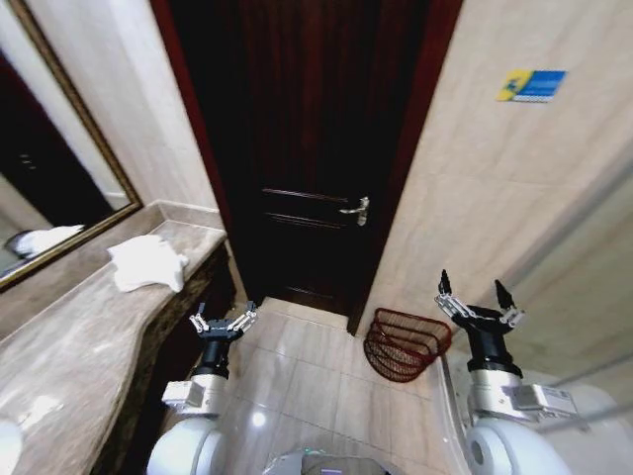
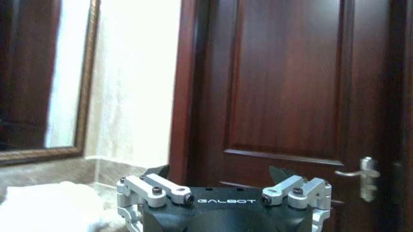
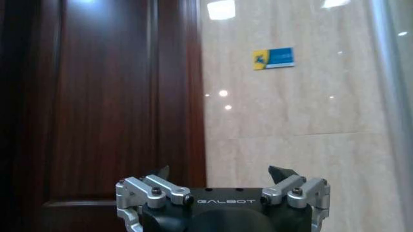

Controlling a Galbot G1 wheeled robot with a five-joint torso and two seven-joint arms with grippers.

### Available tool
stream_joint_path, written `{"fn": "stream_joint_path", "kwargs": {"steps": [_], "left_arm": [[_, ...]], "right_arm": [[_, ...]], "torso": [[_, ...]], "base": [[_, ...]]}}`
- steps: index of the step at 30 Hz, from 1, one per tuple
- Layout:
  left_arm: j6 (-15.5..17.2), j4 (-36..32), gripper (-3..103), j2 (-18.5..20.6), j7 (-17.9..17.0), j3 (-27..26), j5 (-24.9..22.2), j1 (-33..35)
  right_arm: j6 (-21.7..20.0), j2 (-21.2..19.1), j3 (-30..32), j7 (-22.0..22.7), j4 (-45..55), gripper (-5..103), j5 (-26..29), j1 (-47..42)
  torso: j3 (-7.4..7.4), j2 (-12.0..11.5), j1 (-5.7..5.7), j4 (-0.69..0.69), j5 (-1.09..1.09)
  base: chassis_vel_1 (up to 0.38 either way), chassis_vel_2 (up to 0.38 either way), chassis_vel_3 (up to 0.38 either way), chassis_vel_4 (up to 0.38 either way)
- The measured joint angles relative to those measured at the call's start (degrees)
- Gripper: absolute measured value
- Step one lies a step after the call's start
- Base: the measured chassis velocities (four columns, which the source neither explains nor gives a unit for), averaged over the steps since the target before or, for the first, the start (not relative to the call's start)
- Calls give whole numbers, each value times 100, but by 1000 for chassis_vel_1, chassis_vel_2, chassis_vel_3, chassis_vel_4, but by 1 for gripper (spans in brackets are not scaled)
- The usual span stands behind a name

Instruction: Discard the used towel into the hamper.

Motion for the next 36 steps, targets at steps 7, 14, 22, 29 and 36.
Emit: {"fn": "stream_joint_path", "kwargs": {"steps": [7,14,22,29,36], "left_arm": [[-64,41,99,-15,25,7,43,-5],[-65,41,99,-20,32,12,44,-2],[-117,25,98,-33,24,25,-65,2],[-140,23,98,-15,-5,11,-100,-4],[-140,24,98,-10,-14,23,-103,-12]], "right_arm": [[20,9,-8,-87,-18,100,-104,7],[54,6,0,-86,-21,100,-97,7],[93,3,-7,-87,-29,100,-99,2],[122,-1,-23,-109,-37,100,-103,4],[56,-6,-23,-158,-32,100,-153,-13]], "torso": [[0,-1,0,-3,1],[0,-1,0,-2,1],[0,-1,1,-1,2],[-1,0,0,-1,-2],[0,0,0,-3,2]], "base": [[0,0,0,0],[43,33,-41,-35],[172,163,-173,-165],[167,124,-144,-122],[-10,-19,18,3]]}}
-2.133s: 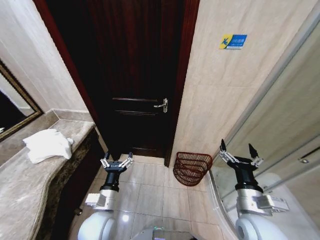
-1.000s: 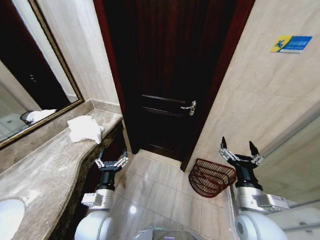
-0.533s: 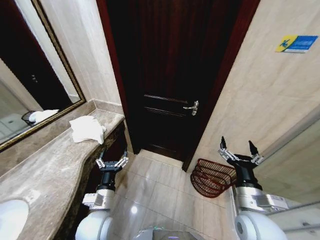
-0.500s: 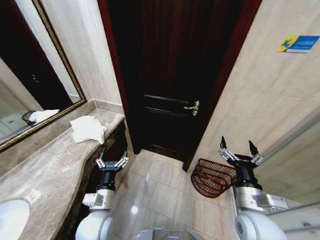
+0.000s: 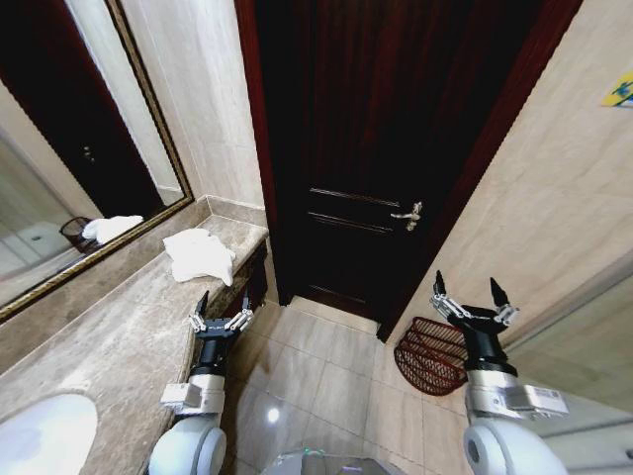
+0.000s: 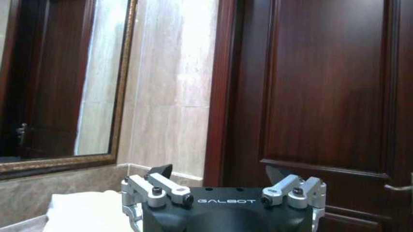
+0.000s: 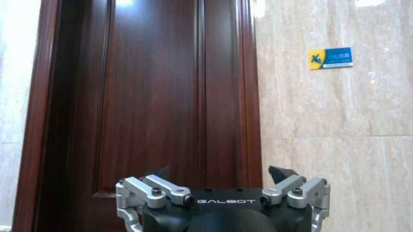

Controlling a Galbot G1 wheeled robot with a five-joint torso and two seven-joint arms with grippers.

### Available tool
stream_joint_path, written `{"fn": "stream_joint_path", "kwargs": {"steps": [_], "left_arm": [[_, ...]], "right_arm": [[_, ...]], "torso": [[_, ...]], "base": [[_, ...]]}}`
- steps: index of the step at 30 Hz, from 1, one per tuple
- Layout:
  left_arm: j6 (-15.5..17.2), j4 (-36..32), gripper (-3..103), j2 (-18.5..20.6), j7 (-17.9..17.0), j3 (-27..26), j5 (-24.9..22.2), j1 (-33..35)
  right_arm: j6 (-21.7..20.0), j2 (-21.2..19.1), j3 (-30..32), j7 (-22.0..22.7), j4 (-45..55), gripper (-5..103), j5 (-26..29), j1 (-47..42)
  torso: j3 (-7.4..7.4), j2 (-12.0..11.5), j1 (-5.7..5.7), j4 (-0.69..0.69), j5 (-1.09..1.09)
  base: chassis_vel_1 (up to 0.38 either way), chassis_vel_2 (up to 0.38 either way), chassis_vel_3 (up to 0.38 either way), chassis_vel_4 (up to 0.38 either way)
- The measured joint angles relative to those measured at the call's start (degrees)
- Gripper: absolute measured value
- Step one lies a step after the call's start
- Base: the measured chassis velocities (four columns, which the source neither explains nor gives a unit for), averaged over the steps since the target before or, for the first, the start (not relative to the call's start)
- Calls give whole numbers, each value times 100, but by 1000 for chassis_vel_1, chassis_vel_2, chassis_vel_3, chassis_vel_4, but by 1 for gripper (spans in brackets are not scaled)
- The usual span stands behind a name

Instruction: Discard the used towel into the hamper.

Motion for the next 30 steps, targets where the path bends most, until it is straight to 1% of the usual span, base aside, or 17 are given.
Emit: {"fn": "stream_joint_path", "kwargs": {"steps": [7,14,18,19,22,24,25,26,28,30], "left_arm": [[1,18,98,11,-3,7,2,-5],[0,27,98,17,3,-16,-2,-15],[-31,50,98,20,-11,-30,-31,-24],[-54,64,98,20,-22,-35,-31,-27],[-95,69,98,4,-39,-34,-46,-27],[-270,114,99,-26,-80,-32,-84,-41],[-270,114,99,-26,-80,-32,-84,-41],[-345,143,100,-33,-88,-48,-94,-57],[-368,163,102,-42,-123,-55,-97,-69],[-350,164,100,-60,-159,-54,-97,-78]], "right_arm": [[5,-6,-10,-6,-2,100,-1,-4],[88,10,-19,-7,-32,100,2,20],[186,13,-12,-7,-70,100,48,42],[262,12,-12,-6,-87,100,87,55],[311,7,-10,-12,-99,100,101,66],[378,7,-9,-44,-116,100,105,65],[378,7,-9,-44,-116,100,105,65],[434,7,-10,-74,-136,100,89,64],[476,9,-12,-119,-151,100,23,57],[484,11,-23,-149,-153,100,-23,44]], "torso": [[0,0,0,1,1],[0,0,0,2,-1],[0,0,-1,0,-3],[0,0,-1,0,-5],[0,0,-1,3,-3],[0,0,0,2,-1],[0,0,0,2,-1],[0,0,0,1,0],[0,0,1,1,0],[0,0,0,1,1]], "base": [[3,0,2,-11],[123,141,-131,-127],[156,173,-169,-169],[108,99,-114,-57],[71,31,-35,-57],[0,0,0,0],[0,0,0,0],[-50,-19,43,25],[-57,-32,42,25],[-47,-54,41,15]]}}
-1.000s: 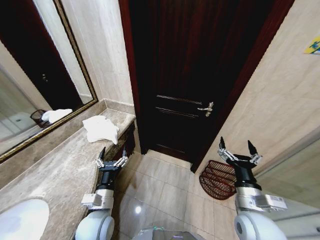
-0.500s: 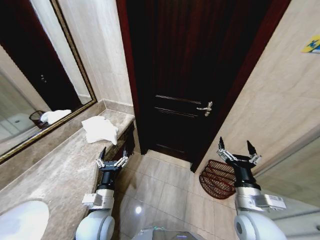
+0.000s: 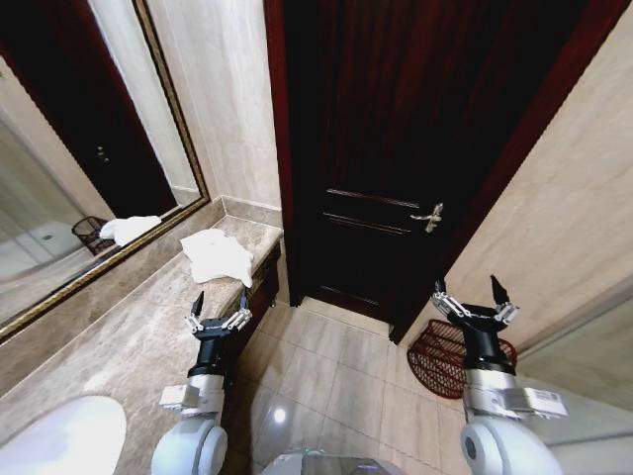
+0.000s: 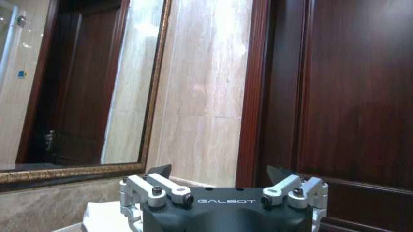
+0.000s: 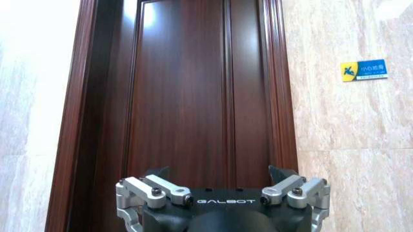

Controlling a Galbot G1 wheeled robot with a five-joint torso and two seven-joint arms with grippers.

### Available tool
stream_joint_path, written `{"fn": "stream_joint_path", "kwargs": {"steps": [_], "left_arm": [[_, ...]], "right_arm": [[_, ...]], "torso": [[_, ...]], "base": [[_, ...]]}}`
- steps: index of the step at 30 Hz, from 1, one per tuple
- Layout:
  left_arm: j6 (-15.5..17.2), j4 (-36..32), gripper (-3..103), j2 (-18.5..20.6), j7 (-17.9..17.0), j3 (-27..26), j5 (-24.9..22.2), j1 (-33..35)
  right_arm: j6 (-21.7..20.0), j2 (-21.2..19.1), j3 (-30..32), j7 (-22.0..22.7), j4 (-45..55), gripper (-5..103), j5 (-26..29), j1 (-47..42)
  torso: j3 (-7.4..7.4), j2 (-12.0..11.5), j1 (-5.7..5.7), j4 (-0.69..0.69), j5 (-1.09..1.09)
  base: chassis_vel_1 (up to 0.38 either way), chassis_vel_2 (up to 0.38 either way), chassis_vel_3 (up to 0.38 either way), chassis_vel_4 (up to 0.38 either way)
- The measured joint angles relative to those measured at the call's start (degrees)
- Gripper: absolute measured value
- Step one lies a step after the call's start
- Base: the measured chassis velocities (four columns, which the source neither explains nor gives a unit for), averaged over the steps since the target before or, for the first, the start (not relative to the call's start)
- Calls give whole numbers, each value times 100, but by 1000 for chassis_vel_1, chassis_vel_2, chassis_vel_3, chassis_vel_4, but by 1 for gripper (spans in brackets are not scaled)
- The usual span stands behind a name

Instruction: Discard the used towel into the hamper.

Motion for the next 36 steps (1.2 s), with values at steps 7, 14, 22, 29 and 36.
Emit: {"fn": "stream_joint_path", "kwargs": {"steps": [7,14,22,29,36], "left_arm": [[48,57,98,-27,-13,0,40,-20],[-25,114,96,-35,4,-60,62,-35],[-42,114,98,-32,-69,-43,105,-39],[-295,155,100,-45,-128,-59,200,-51],[-401,175,100,-51,-127,-71,308,-56]], "right_arm": [[-1,6,-1,-39,-1,100,-82,-45],[-1,22,-6,-76,4,100,-115,-89],[33,37,-15,-117,27,100,-140,-143],[188,40,-31,-85,23,100,-92,-147],[92,41,-18,-169,88,100,53,-176]], "torso": [[0,1,0,0,-2],[71,143,70,0,-1],[209,411,196,0,-2],[254,497,238,0,-2],[255,497,239,0,-2]], "base": [[0,0,0,0],[0,0,0,0],[0,0,0,0],[0,0,0,0],[0,0,0,0]]}}
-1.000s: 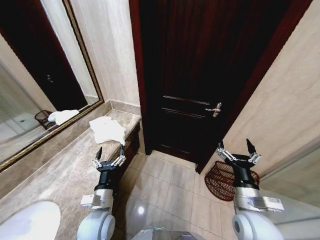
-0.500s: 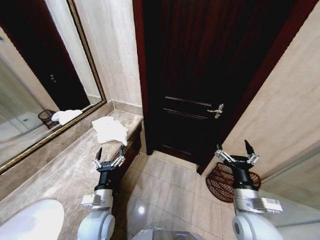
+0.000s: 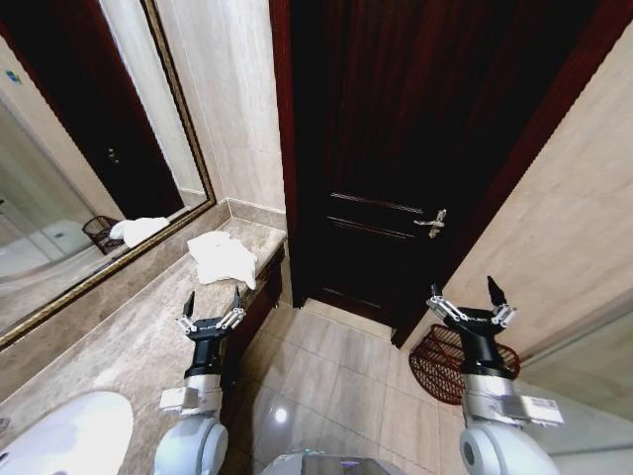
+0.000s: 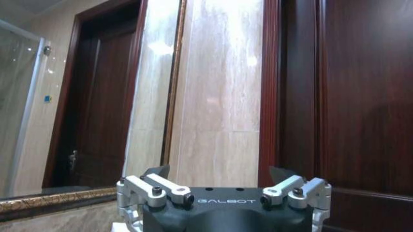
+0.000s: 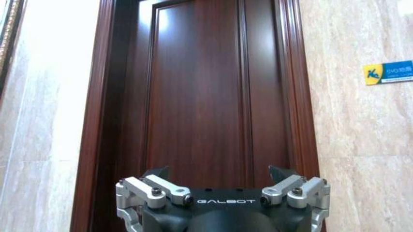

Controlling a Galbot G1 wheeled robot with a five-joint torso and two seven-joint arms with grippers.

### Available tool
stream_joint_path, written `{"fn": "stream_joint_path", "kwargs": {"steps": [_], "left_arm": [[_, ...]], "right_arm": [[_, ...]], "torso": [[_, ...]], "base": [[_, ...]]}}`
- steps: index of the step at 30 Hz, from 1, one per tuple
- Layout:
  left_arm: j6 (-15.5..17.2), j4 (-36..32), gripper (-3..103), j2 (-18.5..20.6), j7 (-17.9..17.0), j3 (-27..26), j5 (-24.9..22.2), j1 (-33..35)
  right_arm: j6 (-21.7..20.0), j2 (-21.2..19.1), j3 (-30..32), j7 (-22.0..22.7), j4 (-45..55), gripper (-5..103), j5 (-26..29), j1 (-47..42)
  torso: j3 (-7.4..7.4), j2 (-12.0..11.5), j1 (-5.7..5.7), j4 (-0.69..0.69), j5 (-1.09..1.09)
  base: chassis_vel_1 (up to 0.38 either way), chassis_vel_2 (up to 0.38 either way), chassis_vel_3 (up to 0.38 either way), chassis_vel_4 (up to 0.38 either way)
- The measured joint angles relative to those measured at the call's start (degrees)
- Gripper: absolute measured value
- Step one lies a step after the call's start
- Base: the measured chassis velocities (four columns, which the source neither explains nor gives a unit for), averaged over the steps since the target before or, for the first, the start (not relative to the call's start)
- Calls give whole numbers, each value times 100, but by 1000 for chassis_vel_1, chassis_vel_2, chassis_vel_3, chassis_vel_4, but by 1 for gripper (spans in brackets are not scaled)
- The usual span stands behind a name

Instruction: Discard the used towel into the hamper.

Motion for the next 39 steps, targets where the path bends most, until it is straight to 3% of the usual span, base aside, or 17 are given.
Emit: {"fn": "stream_joint_path", "kwargs": {"steps": [26,39], "left_arm": [[21,43,100,1,-83,45,235,27],[328,92,100,9,-446,33,243,5]], "right_arm": [[8,0,-25,-120,19,100,24,-6],[26,0,-45,-120,-44,100,11,16]], "torso": [[-14,-30,-13,0,0],[-18,-35,-17,0,0]], "base": [[-44,42,45,-37],[-55,65,56,-58]]}}
